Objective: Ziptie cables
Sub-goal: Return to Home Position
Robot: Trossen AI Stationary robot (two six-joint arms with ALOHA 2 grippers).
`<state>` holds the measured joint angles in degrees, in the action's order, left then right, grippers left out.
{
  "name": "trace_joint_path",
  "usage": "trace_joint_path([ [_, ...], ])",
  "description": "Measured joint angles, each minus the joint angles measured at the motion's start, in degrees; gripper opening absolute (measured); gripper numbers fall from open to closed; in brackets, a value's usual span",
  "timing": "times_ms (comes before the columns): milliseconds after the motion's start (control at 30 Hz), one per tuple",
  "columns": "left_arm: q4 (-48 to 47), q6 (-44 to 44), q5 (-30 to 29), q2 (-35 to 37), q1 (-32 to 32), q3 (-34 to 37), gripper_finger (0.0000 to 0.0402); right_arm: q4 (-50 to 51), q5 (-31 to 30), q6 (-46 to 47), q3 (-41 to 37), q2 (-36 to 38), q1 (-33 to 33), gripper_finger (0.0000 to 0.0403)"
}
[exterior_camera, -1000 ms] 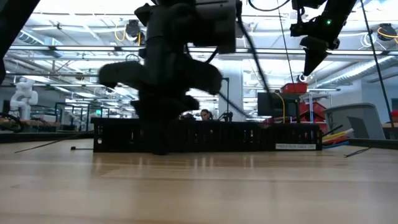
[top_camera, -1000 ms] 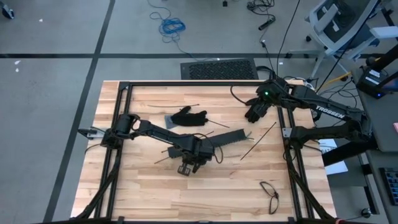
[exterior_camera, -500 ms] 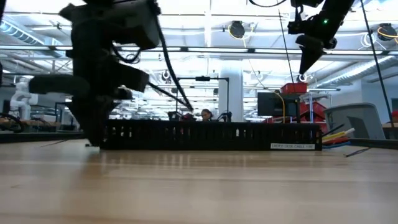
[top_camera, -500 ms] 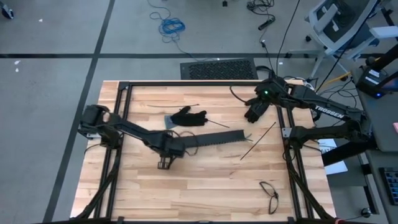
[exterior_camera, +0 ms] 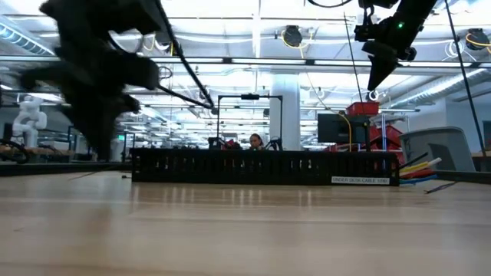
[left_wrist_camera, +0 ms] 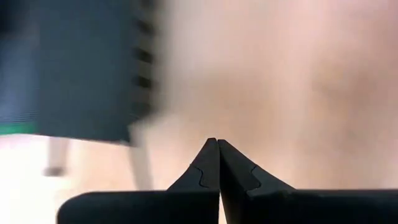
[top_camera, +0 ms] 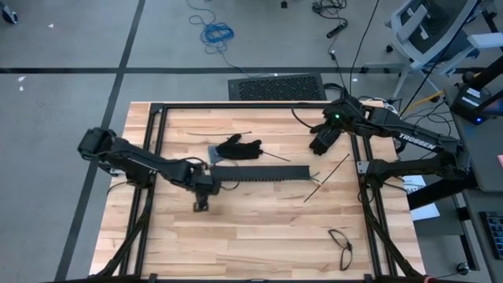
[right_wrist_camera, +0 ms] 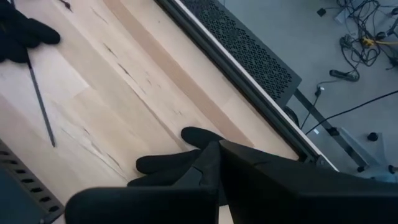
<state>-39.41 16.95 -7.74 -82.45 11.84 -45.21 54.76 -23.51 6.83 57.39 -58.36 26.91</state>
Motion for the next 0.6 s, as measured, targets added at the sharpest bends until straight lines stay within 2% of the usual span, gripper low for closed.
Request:
trace_joint_path([
  [67, -1.9, -1.8, 6.1, 2.2, 1.2, 0.0, 0.0000, 0.4, 0.9, -0.5, 0.0, 0.0, 0.0, 0.0000],
  [133, -4.8, -2.1, 9.2, 6.1, 2.9, 0.0, 0.0000, 0.5, 1.4, -1.2, 0.0, 0.0, 0.0, 0.0000],
  [267, -10.4, 3.1, 8.2, 19.0, 6.1, 0.0, 0.0000, 0.4, 2.3, -3.0, 0.0, 0.0, 0.0, 0.0000],
  [300, -11.8, 5.4, 5.9, 23.3, 6.6, 0.0, 0.0000, 0.4, 3.6, -3.4, 0.0, 0.1, 0.0, 0.0000],
  [367, -13.9, 10.3, -2.6, 31.7, 7.3, -0.1, 0.0000, 0.6, 6.3, -3.7, 0.9, 0.0, 0.3, 0.0000],
  [467, -16.2, 17.4, -21.2, 44.6, 7.4, 0.0, 0.0000, -1.0, 9.8, -3.6, 4.2, 0.0, 1.1, 0.0000],
  [533, -14.8, 18.5, -31.7, 52.9, 7.3, 1.0, 0.0000, -5.4, 10.1, -2.1, 6.0, 0.4, 1.7, 0.0000],
  [600, -15.0, 17.0, -38.1, 61.1, 7.4, 3.3, 0.0000, -11.4, 10.2, -2.1, 6.2, 1.4, 2.4, 0.0000],
])
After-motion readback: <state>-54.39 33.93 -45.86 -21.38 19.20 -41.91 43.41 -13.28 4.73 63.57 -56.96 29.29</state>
